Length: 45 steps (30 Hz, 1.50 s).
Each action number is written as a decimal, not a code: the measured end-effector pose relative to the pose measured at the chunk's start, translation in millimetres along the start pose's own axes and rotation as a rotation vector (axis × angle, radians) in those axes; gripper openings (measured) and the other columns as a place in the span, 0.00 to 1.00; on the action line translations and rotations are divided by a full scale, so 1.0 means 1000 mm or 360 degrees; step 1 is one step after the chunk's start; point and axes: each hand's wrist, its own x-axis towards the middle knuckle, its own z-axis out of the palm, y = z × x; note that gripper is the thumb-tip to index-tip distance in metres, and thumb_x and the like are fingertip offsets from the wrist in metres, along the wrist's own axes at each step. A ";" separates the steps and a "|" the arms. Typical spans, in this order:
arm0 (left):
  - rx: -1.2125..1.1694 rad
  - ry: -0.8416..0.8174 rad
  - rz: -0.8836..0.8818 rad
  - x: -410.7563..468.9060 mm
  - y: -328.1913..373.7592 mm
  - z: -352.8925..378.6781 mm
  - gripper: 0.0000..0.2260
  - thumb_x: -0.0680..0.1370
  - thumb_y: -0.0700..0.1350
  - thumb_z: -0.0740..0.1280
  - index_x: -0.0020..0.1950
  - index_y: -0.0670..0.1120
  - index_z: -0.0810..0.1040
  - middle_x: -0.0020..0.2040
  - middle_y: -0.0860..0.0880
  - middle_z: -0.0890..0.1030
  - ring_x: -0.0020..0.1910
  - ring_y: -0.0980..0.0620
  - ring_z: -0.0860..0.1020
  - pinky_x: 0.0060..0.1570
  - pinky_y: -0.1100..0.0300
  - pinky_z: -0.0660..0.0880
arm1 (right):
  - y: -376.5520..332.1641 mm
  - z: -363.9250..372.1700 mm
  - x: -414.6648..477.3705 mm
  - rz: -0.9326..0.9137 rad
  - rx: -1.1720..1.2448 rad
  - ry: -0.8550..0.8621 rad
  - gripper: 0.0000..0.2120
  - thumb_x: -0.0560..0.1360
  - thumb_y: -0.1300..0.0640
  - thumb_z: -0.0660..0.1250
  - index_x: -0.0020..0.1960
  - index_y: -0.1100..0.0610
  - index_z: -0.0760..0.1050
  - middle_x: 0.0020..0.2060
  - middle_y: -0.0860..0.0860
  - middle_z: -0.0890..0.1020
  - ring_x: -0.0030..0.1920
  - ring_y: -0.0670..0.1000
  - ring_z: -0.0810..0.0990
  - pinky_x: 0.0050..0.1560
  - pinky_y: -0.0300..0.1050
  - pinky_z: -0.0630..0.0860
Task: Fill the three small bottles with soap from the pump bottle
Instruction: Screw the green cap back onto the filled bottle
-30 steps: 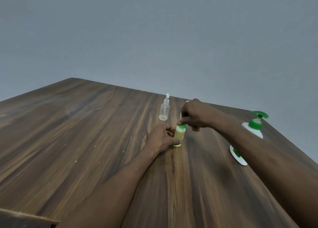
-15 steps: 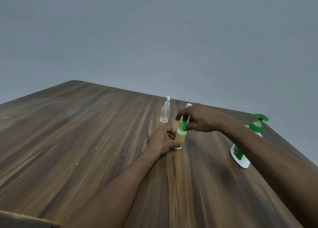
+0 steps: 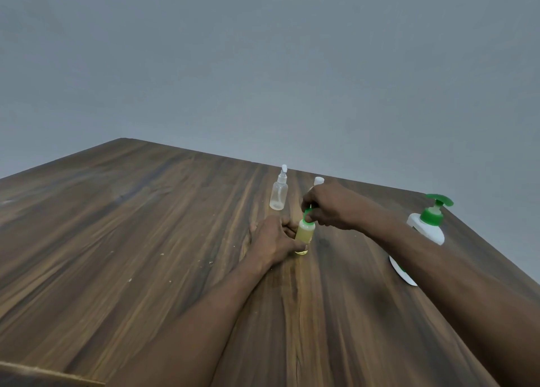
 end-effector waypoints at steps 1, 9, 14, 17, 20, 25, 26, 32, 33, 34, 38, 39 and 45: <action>-0.0005 -0.0003 0.0000 0.000 0.000 0.000 0.11 0.63 0.48 0.81 0.39 0.56 0.81 0.36 0.56 0.85 0.43 0.60 0.83 0.68 0.46 0.66 | 0.000 0.001 0.000 0.0007 0.0001 0.0016 0.11 0.77 0.57 0.69 0.57 0.62 0.80 0.40 0.50 0.78 0.40 0.49 0.75 0.42 0.41 0.71; -0.0043 -0.0023 -0.0042 -0.002 0.002 -0.001 0.11 0.65 0.45 0.81 0.43 0.51 0.83 0.40 0.52 0.87 0.43 0.57 0.84 0.48 0.68 0.65 | 0.010 0.008 -0.003 -0.0081 0.0017 0.0091 0.12 0.77 0.57 0.69 0.59 0.57 0.81 0.50 0.50 0.81 0.50 0.49 0.78 0.37 0.34 0.64; -0.0029 -0.0008 -0.0066 -0.005 0.006 -0.003 0.13 0.65 0.44 0.81 0.46 0.49 0.84 0.41 0.51 0.86 0.43 0.57 0.84 0.40 0.71 0.63 | 0.008 0.013 0.001 -0.0003 0.0079 0.0135 0.12 0.76 0.58 0.69 0.59 0.59 0.81 0.50 0.52 0.83 0.52 0.51 0.78 0.44 0.39 0.67; -0.0009 -0.0031 -0.0055 -0.008 0.008 -0.005 0.13 0.66 0.45 0.81 0.48 0.49 0.84 0.41 0.53 0.86 0.44 0.59 0.83 0.42 0.73 0.61 | 0.008 0.015 0.001 -0.0004 0.0073 0.0162 0.12 0.76 0.57 0.69 0.58 0.58 0.81 0.53 0.54 0.83 0.53 0.52 0.79 0.45 0.40 0.67; 0.0026 -0.0091 -0.0030 -0.007 0.004 -0.003 0.16 0.64 0.51 0.80 0.48 0.53 0.83 0.41 0.56 0.85 0.44 0.60 0.82 0.56 0.63 0.71 | 0.009 0.019 0.000 0.0005 0.0089 0.0186 0.12 0.76 0.57 0.69 0.59 0.57 0.81 0.54 0.54 0.83 0.55 0.52 0.79 0.46 0.40 0.68; 0.0041 -0.0100 0.0016 0.001 -0.004 0.005 0.46 0.52 0.70 0.73 0.67 0.53 0.77 0.58 0.57 0.84 0.58 0.60 0.80 0.69 0.46 0.70 | 0.022 0.012 -0.001 0.0128 0.0049 0.0093 0.09 0.77 0.59 0.68 0.56 0.59 0.80 0.44 0.52 0.80 0.47 0.52 0.79 0.39 0.40 0.68; 0.0061 -0.0062 0.0023 0.000 0.001 0.003 0.47 0.53 0.71 0.73 0.69 0.51 0.76 0.58 0.56 0.83 0.59 0.59 0.80 0.70 0.46 0.69 | 0.030 0.009 0.001 0.0185 0.0024 0.0089 0.09 0.77 0.61 0.69 0.56 0.59 0.81 0.44 0.51 0.80 0.46 0.52 0.79 0.40 0.40 0.70; 0.0361 0.0243 0.0112 -0.004 0.008 -0.001 0.18 0.76 0.52 0.73 0.64 0.48 0.78 0.54 0.52 0.85 0.56 0.55 0.81 0.56 0.65 0.60 | 0.107 -0.012 0.036 0.0516 -0.0151 0.0353 0.09 0.74 0.68 0.65 0.52 0.62 0.80 0.51 0.58 0.82 0.54 0.57 0.78 0.47 0.46 0.75; 0.0366 0.0272 0.0131 -0.003 0.007 0.000 0.16 0.77 0.50 0.72 0.63 0.48 0.79 0.54 0.52 0.84 0.55 0.54 0.82 0.53 0.65 0.62 | 0.117 -0.013 0.042 0.0549 -0.0164 0.0380 0.09 0.74 0.69 0.65 0.52 0.64 0.80 0.50 0.58 0.82 0.54 0.58 0.78 0.48 0.48 0.76; 0.0376 0.0291 0.0148 -0.003 0.006 0.001 0.14 0.77 0.49 0.71 0.61 0.48 0.79 0.53 0.52 0.84 0.54 0.53 0.82 0.52 0.65 0.64 | 0.124 -0.013 0.048 0.0579 -0.0165 0.0392 0.09 0.73 0.69 0.64 0.51 0.65 0.80 0.49 0.59 0.83 0.53 0.58 0.78 0.48 0.49 0.77; 0.0484 0.0360 0.0227 -0.002 0.003 0.004 0.12 0.76 0.50 0.70 0.59 0.50 0.80 0.47 0.54 0.84 0.49 0.52 0.82 0.57 0.57 0.71 | 0.135 0.000 0.063 0.0692 -0.0078 0.0347 0.11 0.74 0.70 0.62 0.53 0.66 0.79 0.49 0.60 0.82 0.47 0.57 0.79 0.40 0.46 0.74; 0.0501 0.0370 0.0241 -0.001 0.001 0.005 0.12 0.76 0.50 0.69 0.59 0.50 0.80 0.46 0.54 0.84 0.49 0.52 0.82 0.59 0.56 0.70 | 0.137 0.005 0.066 0.0715 -0.0064 0.0324 0.11 0.73 0.71 0.61 0.53 0.67 0.79 0.49 0.61 0.82 0.44 0.56 0.78 0.38 0.45 0.72; 0.0523 0.0355 0.0243 -0.001 0.000 0.008 0.13 0.76 0.51 0.70 0.59 0.50 0.81 0.47 0.53 0.84 0.49 0.51 0.82 0.60 0.51 0.73 | 0.144 0.025 0.070 0.0835 0.0029 0.0260 0.12 0.73 0.72 0.61 0.54 0.66 0.78 0.50 0.60 0.80 0.41 0.56 0.73 0.29 0.41 0.66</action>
